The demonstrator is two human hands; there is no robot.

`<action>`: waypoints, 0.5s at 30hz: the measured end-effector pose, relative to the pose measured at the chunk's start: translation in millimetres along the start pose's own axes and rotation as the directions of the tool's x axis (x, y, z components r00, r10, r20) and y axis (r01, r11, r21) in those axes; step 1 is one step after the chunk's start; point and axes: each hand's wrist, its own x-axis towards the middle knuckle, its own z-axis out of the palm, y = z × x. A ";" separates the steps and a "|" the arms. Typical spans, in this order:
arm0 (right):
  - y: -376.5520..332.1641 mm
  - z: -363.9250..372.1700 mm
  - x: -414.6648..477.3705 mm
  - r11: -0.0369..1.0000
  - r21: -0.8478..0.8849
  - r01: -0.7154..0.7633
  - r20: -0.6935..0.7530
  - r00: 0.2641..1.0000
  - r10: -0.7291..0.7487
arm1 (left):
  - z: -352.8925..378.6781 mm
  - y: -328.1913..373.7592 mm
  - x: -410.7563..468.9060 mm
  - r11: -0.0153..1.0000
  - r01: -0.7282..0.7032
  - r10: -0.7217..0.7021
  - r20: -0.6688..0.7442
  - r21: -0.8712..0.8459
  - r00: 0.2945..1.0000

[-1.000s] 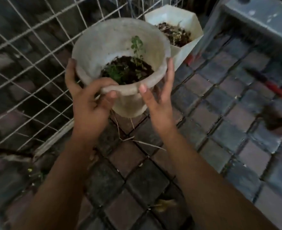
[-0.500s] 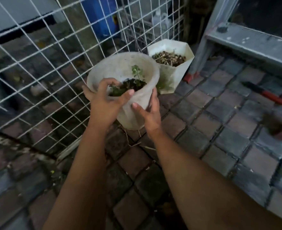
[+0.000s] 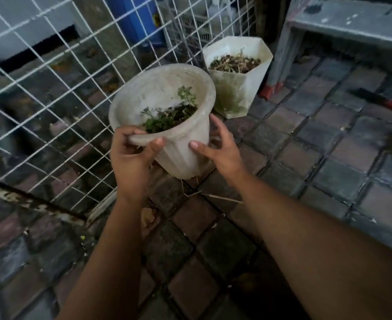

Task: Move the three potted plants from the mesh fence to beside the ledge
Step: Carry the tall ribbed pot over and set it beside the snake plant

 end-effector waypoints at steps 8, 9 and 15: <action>17.1 -7.9 13.5 0.990 0.111 -0.092 0.140 0.987 0.076 | 13.1 -27.2 -30.3 0.998 0.004 -0.001 -0.040 0.067 0.999; 20.6 -5.0 12.6 0.984 0.141 -0.107 0.135 0.987 0.088 | 19.9 -34.7 -36.9 0.996 0.043 -0.038 -0.060 0.075 0.997; 30.2 -2.3 20.4 0.977 0.171 -0.124 0.190 0.978 0.091 | 35.0 -79.2 -39.0 0.985 0.164 -0.165 0.023 0.046 0.986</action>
